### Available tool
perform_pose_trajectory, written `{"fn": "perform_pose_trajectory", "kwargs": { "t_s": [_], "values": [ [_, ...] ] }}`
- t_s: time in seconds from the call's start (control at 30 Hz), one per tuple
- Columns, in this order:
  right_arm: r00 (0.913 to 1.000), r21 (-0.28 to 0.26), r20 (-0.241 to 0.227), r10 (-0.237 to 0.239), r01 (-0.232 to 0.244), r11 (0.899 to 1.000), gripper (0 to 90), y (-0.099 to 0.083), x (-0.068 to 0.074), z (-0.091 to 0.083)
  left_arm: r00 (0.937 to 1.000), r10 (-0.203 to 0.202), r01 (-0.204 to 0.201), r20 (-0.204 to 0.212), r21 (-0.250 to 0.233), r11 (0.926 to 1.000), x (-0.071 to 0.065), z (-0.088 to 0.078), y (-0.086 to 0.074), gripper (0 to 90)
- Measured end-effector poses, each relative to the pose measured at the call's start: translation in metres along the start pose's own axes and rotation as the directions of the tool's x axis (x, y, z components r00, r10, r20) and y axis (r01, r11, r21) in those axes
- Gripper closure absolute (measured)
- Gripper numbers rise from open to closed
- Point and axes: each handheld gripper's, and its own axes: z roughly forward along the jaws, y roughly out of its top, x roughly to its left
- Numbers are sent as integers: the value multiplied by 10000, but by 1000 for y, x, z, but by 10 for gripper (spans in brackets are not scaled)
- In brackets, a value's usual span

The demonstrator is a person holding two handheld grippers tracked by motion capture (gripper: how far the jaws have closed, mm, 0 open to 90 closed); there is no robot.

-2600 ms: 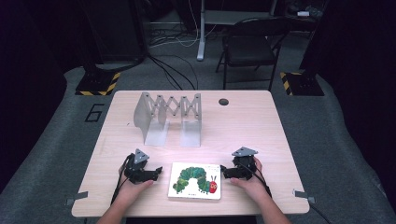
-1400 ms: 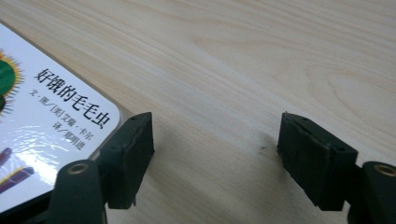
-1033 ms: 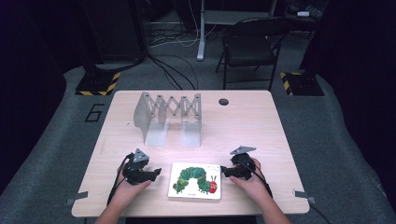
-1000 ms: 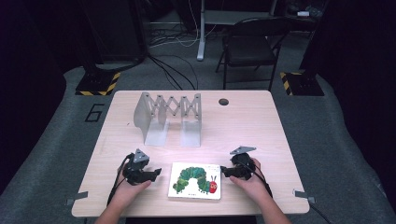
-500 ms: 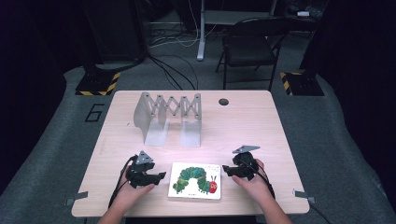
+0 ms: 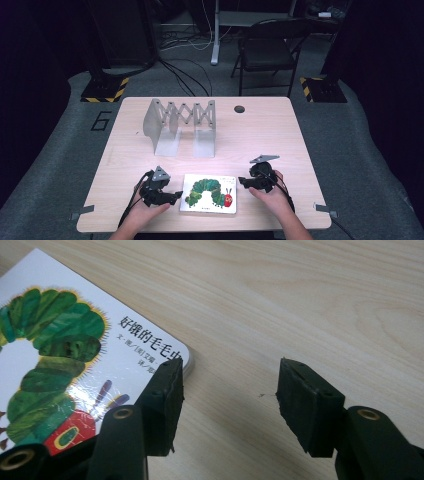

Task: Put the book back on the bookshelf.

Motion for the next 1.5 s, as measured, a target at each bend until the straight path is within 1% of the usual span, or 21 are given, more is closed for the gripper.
{"fn": "perform_pose_trajectory", "kwargs": {
  "t_s": [0.07,0.1,0.13,0.2,0.27,0.3,0.4,0.47,0.57,0.67,0.73,0.83,0.93,1.0,1.03,1.17,1.2,1.27,1.3,1.33,1.5],
  "values": [
    [9997,113,-192,-159,161,9998,382,0,1,2,10000,22,-22,50,-158,9999,-2,0,-2,259],
    [9998,189,-152,-160,163,9997,370,0,3,2,9999,65,-62,149,-229,9997,-2,-1,-3,253],
    [9993,242,-116,-351,353,9991,361,0,3,3,9996,52,-46,293,-202,9998,-2,-2,-3,250],
    [9987,276,-183,-469,474,9985,341,0,4,5,9995,49,-37,326,-366,9993,-4,-2,-4,231],
    [9989,259,-277,-368,376,9990,332,1,7,5,9985,132,-111,528,-406,9991,-4,-3,-4,200],
    [9989,227,-302,-359,366,9991,332,2,7,6,9987,74,-47,510,-525,9986,-7,-2,-5,189],
    [9980,258,-359,-515,524,9983,334,2,10,8,9982,258,-234,539,-439,9988,-11,1,-7,172],
    [9980,316,-431,-459,473,9984,340,2,12,9,9980,269,-252,571,-316,9992,-14,4,-8,173],
    [9970,403,-594,-505,530,9978,353,3,14,11,9965,328,-315,775,-171,9994,-17,7,-11,175],
    [9956,462,-732,-577,612,9971,372,4,15,15,9957,547,-546,748,-36,9985,-20,10,-14,176],
    [9953,593,-779,-576,623,9963,379,4,16,17,9957,491,-487,782,-70,9988,-22,11,-15,176],
    [9948,786,-884,-505,575,9952,387,5,19,22,9947,660,-652,784,-131,9978,-23,10,-17,174],
    [9942,1038,-1039,-281,390,9938,413,7,20,26,9950,515,-503,859,-161,9986,-27,10,-19,172],
    [9935,1104,-1130,-126,252,9936,415,8,21,27,9941,642,-639,874,-66,9979,-28,10,-20,172],
    [9928,1099,-1184,-196,327,9934,416,8,20,28,9948,601,-595,822,-91,9982,-30,11,-21,173],
    [9907,1235,-1355,99,69,9923,442,10,19,29,9933,709,-716,909,47,9974,-34,13,-23,188],
    [9899,1284,-1395,255,-75,9917,451,10,19,29,9925,813,-826,916,102,9965,-35,14,-23,190],
    [9890,1312,-1450,301,-109,9913,461,10,18,29,9916,967,-981,862,129,9951,-37,15,-24,190],
    [9884,1316,-1476,350,-155,9912,460,11,18,30,9915,945,-957,893,98,9954,-39,16,-24,192],
    [9887,1366,-1456,354,-154,9905,459,11,19,29,9908,956,-972,961,129,9952,-39,16,-24,192],
    [9911,1385,-1295,302,-121,9903,443,12,23,30,9919,983,-986,807,-9,9951,-42,18,-24,200]
  ]
}}
